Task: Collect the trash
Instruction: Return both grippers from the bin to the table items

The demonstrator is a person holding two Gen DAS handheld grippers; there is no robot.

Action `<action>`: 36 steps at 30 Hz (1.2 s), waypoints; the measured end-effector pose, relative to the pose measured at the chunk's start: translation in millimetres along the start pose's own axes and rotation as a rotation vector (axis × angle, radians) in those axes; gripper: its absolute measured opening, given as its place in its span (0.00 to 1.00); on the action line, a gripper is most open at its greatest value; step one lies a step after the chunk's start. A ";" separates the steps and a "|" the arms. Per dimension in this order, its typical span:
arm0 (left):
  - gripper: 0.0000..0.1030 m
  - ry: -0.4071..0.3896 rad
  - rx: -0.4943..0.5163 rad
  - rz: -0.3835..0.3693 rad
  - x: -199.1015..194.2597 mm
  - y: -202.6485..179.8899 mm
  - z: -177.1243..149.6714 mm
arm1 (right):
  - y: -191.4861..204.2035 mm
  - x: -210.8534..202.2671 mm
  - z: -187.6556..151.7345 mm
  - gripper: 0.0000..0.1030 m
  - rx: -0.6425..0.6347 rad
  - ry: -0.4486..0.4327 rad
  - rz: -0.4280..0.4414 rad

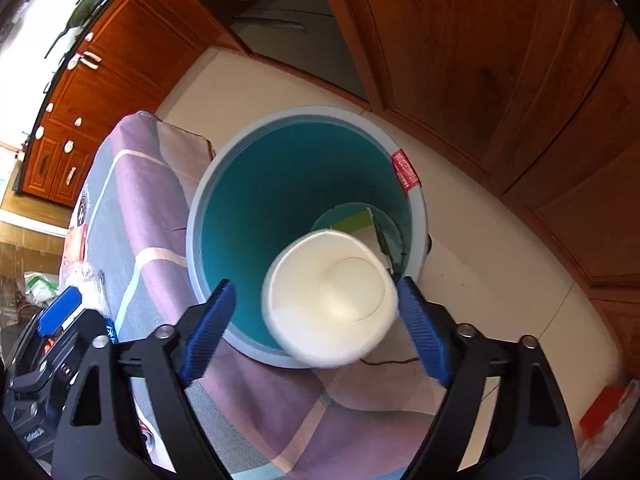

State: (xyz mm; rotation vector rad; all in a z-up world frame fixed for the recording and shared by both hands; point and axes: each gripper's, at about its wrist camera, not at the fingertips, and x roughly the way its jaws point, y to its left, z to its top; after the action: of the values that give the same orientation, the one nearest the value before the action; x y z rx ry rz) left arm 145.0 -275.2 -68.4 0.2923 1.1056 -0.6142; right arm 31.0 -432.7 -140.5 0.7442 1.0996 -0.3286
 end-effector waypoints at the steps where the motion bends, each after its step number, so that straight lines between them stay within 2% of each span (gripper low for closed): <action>1: 0.95 0.001 -0.005 0.000 -2.0 -0.1 -1.7 | 0.0 0.5 -0.7 0.83 0.008 0.002 -0.005; 16: 0.96 0.012 -0.062 -0.013 -17.2 23.9 -18.0 | 12.3 5.8 -14.2 0.83 0.001 0.033 -0.060; 23: 0.96 -0.039 -0.102 0.005 -51.3 41.2 -31.0 | 26.9 -7.0 -25.6 0.83 -0.031 0.031 -0.069; 26: 0.96 -0.053 -0.121 0.024 -65.6 49.0 -40.4 | 36.1 -16.2 -33.9 0.86 -0.053 0.018 -0.056; 36: 0.96 -0.084 -0.223 0.095 -115.9 102.4 -100.1 | 87.3 -33.8 -79.7 0.87 -0.176 0.026 -0.005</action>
State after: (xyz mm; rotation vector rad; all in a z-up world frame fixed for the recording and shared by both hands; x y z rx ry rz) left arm 96.2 -105.6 -15.6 0.1241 1.0625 -0.4112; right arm 12.8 -319.1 -97.1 0.5911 1.1398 -0.2240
